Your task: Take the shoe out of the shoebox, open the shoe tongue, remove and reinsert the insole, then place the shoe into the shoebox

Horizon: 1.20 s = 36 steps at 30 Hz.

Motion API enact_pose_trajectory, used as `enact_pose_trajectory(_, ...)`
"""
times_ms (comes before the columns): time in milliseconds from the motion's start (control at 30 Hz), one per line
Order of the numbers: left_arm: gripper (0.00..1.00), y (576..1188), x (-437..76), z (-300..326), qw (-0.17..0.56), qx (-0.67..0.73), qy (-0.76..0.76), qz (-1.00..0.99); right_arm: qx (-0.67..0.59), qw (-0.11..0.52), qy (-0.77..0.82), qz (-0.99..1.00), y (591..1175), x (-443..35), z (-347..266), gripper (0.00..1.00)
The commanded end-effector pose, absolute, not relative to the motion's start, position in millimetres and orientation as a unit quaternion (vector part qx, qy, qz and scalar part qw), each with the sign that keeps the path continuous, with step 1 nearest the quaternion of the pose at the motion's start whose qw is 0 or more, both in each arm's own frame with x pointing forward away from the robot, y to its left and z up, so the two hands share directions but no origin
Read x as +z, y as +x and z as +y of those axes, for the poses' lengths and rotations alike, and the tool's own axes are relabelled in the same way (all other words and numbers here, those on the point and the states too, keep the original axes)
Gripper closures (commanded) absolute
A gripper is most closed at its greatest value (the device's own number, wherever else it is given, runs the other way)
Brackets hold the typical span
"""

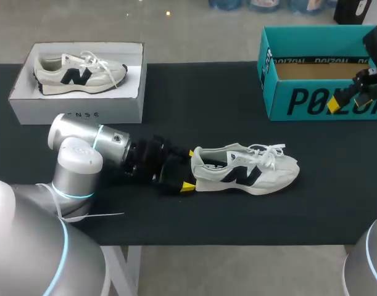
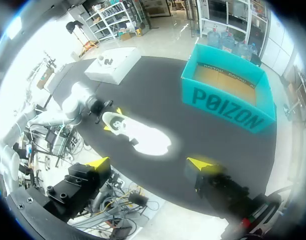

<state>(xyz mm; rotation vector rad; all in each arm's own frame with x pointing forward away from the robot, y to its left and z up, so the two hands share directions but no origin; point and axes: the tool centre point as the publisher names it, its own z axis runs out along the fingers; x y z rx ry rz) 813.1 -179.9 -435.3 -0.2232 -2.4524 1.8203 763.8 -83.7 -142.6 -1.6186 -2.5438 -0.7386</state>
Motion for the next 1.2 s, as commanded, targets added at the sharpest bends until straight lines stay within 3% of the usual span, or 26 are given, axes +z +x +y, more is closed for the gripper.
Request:
enact_pose_trajectory(33, 0.00, 811.7, -437.3, -186.9, 0.038, 0.594, -0.072, -0.800, -0.236, 0.019, -0.522, -0.819, 765.0, -143.2, -83.3, 0.00)
enact_pose_trajectory(1200, 0.00, 811.5, -426.0, -180.4, 0.040, 0.595, -0.052, -0.801, -0.236, 0.019, -0.522, -0.819, 765.0, -143.2, -83.3, 0.00)
